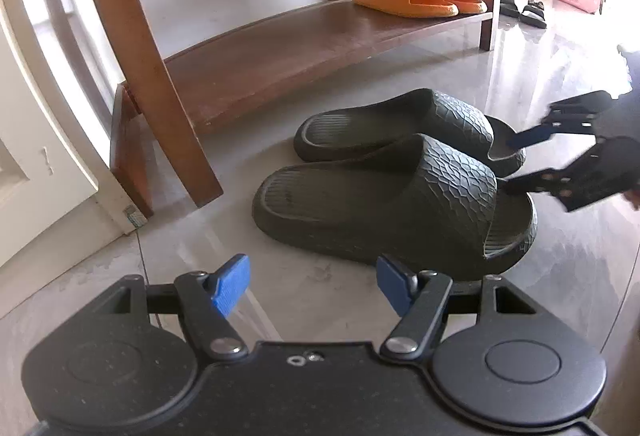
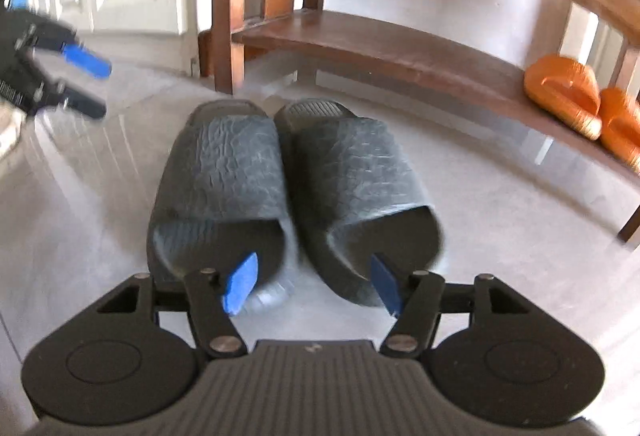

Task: Organize scattered shoes
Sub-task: 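Move the right tool to the dark grey slides and grasp both heels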

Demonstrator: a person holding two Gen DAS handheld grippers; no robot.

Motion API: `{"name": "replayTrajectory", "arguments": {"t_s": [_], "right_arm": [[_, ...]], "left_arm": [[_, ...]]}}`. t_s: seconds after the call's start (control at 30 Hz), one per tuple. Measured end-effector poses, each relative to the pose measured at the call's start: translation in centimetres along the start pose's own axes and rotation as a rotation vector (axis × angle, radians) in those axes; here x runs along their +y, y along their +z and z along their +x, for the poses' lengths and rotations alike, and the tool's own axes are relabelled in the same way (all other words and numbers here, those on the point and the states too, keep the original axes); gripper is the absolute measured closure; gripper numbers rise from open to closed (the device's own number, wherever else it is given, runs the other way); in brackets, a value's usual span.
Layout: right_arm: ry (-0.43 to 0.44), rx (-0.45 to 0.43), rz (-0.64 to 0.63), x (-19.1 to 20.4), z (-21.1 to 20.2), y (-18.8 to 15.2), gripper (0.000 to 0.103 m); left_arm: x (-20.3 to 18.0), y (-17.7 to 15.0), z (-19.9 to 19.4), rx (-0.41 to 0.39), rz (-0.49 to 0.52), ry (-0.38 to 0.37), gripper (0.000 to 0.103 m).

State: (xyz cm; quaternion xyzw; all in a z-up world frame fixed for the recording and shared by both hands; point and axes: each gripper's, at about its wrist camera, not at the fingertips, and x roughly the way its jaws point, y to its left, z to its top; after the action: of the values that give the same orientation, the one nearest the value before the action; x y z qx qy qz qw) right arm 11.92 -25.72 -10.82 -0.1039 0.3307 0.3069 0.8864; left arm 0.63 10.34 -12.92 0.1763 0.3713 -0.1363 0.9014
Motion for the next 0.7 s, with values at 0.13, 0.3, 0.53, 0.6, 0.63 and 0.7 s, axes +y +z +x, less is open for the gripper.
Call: {"name": "replayTrajectory", "arguments": {"t_s": [0.13, 0.3, 0.53, 0.6, 0.63, 0.7], "right_arm": [[-0.013, 0.000, 0.005, 0.8, 2.5, 0.1, 0.033], [-0.016, -0.040, 0.029, 1.7, 2.7, 0.0, 0.031], [-0.070, -0.095, 0.091, 3.7, 4.7, 0.6, 0.029], [-0.064, -0.107, 0.103, 4.0, 4.8, 0.8, 0.030], [-0.050, -0.119, 0.104, 4.1, 4.7, 0.7, 0.030], [-0.009, -0.122, 0.086, 4.6, 5.0, 1.0, 0.031]], "left_arm": [[-0.1, -0.1, -0.3, -0.007, 0.002, 0.013, 0.033], [-0.2, 0.0, -0.1, -0.002, 0.001, 0.008, 0.033], [-0.4, 0.6, 0.5, -0.016, 0.013, 0.001, 0.033], [-0.2, 0.9, 0.8, -0.019, 0.008, 0.004, 0.033], [-0.1, 1.0, 0.9, -0.019, 0.005, 0.005, 0.033], [0.0, 1.3, 1.4, -0.017, -0.004, 0.004, 0.033]]}}
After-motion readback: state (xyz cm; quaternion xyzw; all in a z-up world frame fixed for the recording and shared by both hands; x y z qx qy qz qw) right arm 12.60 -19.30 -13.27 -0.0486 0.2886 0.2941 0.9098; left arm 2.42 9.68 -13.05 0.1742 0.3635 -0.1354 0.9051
